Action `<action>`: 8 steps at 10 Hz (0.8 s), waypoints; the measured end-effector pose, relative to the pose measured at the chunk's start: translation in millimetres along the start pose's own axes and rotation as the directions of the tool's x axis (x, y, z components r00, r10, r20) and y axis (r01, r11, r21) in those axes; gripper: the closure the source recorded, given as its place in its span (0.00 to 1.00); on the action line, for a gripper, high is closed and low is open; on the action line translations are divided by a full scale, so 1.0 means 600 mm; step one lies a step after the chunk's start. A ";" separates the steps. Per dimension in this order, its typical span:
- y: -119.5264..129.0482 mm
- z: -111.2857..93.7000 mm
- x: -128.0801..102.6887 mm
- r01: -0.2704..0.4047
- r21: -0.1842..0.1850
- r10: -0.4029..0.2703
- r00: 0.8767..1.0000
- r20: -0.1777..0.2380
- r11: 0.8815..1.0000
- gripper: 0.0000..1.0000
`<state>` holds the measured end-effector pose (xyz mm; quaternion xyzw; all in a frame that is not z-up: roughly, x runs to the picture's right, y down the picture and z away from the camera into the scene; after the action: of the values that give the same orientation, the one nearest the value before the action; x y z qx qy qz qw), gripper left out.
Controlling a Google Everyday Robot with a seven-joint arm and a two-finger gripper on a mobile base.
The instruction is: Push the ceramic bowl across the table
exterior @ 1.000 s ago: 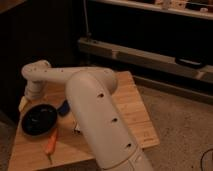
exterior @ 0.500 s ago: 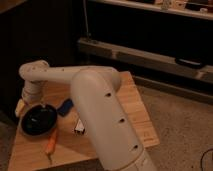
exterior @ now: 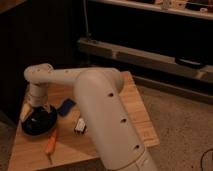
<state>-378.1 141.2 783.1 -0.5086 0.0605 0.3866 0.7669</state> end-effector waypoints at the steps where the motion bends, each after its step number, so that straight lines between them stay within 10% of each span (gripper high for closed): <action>1: -0.003 0.003 0.003 -0.002 0.006 0.002 1.000 -0.014 1.000 0.32; 8: -0.041 0.014 0.057 -0.036 0.052 0.039 0.997 -0.063 0.998 0.98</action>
<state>-340.9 161.9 788.7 -0.4999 0.1043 0.3828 0.7699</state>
